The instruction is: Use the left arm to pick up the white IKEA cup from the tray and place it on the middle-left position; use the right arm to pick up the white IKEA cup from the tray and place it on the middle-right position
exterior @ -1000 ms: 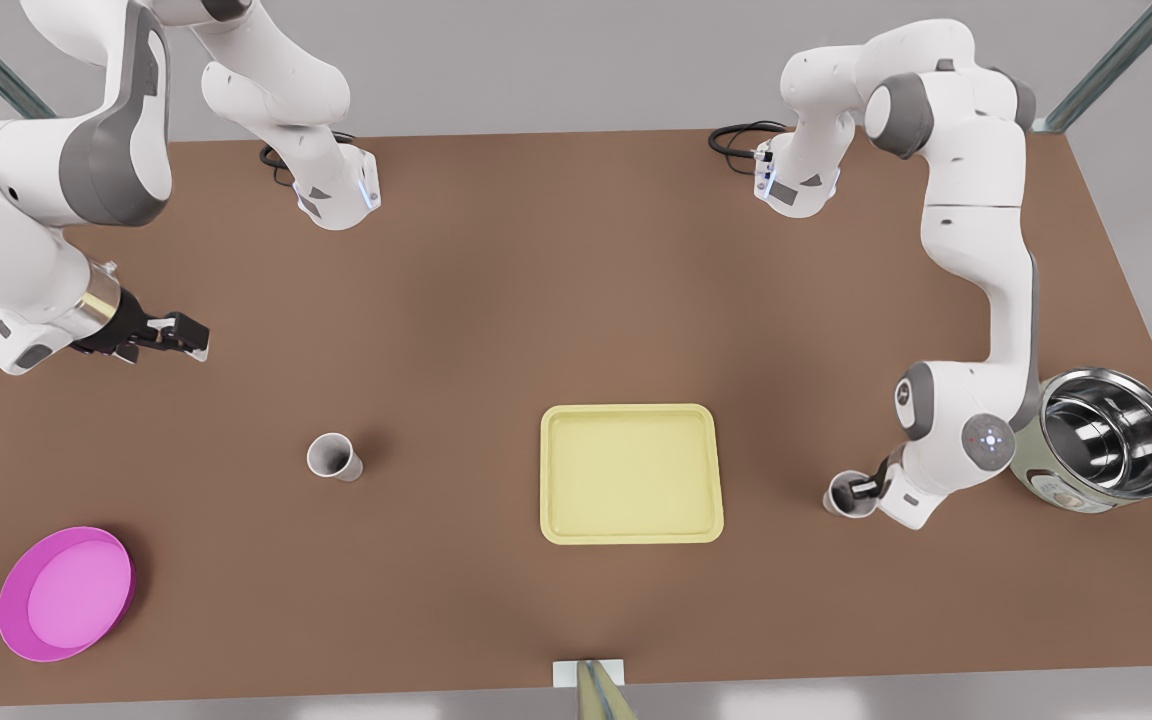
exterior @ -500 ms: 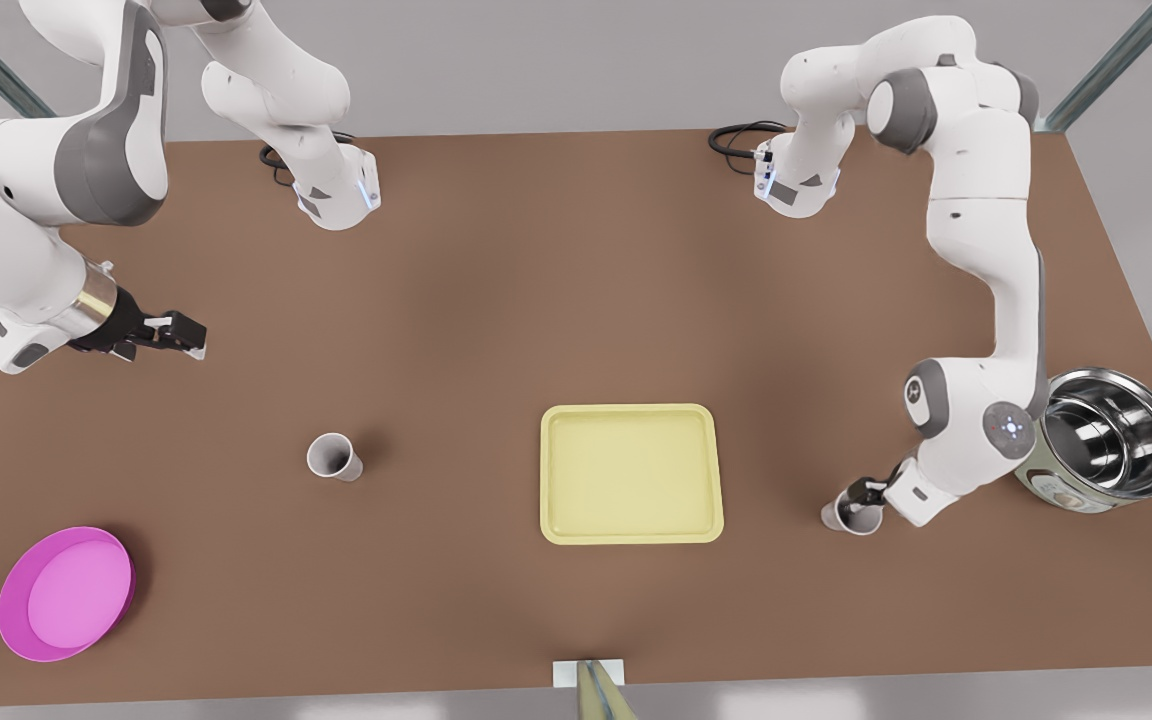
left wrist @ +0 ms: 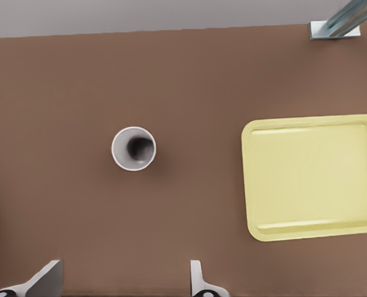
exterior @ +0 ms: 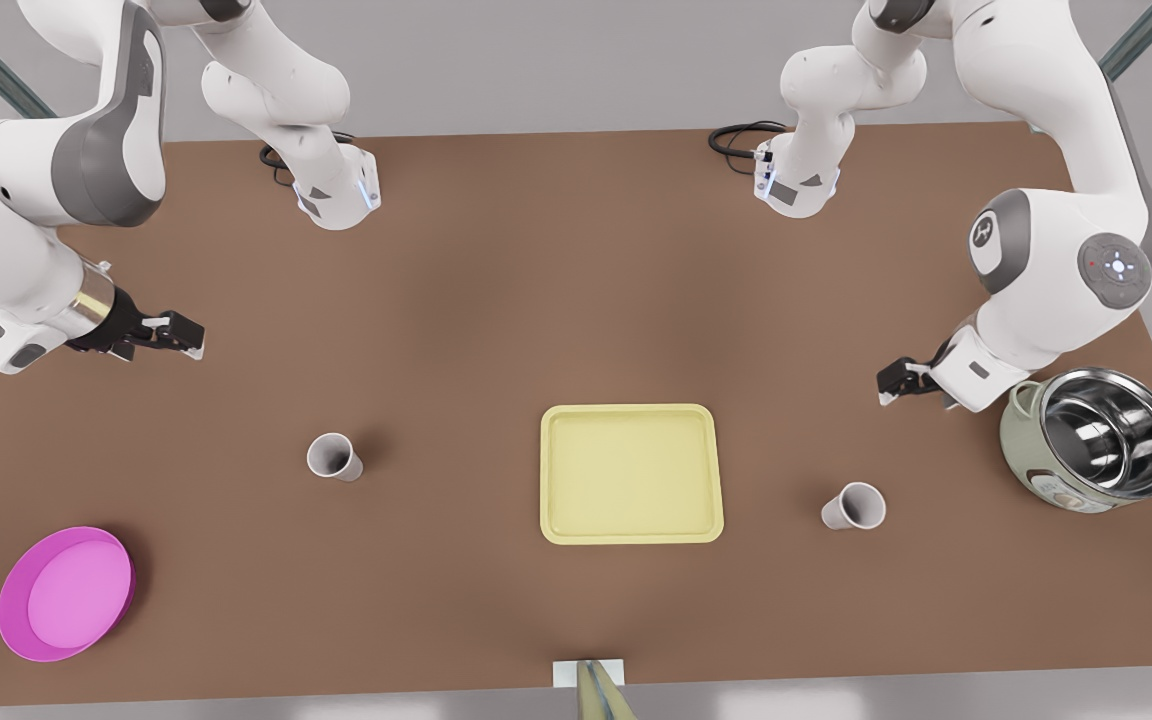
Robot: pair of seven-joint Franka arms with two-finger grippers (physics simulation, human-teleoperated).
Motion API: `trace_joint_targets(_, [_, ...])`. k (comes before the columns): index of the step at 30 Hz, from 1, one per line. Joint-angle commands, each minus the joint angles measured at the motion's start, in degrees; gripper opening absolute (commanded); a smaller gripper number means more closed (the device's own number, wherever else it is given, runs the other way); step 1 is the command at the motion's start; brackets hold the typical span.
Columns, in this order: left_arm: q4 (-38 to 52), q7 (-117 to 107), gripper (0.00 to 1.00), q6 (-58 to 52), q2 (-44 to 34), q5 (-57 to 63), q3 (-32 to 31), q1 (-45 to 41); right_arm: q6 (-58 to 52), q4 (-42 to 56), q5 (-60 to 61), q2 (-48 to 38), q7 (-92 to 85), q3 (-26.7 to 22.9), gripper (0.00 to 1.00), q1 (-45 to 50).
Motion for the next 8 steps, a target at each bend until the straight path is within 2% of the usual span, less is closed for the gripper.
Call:
trace_joint_targets(1, [0.05,-7.35,1.00,-2.56,-0.06,0.11,0.07,0.06,-0.03,0.03,-0.01,-0.06,-0.37,0.01,1.00,0.03])
trace_joint_targets(8, [0.05,-7.70,1.00,-2.65,-0.06,0.11,0.07,0.06,-0.12,0.03,-0.01,-0.06,-0.46,0.01,1.00,-0.41])
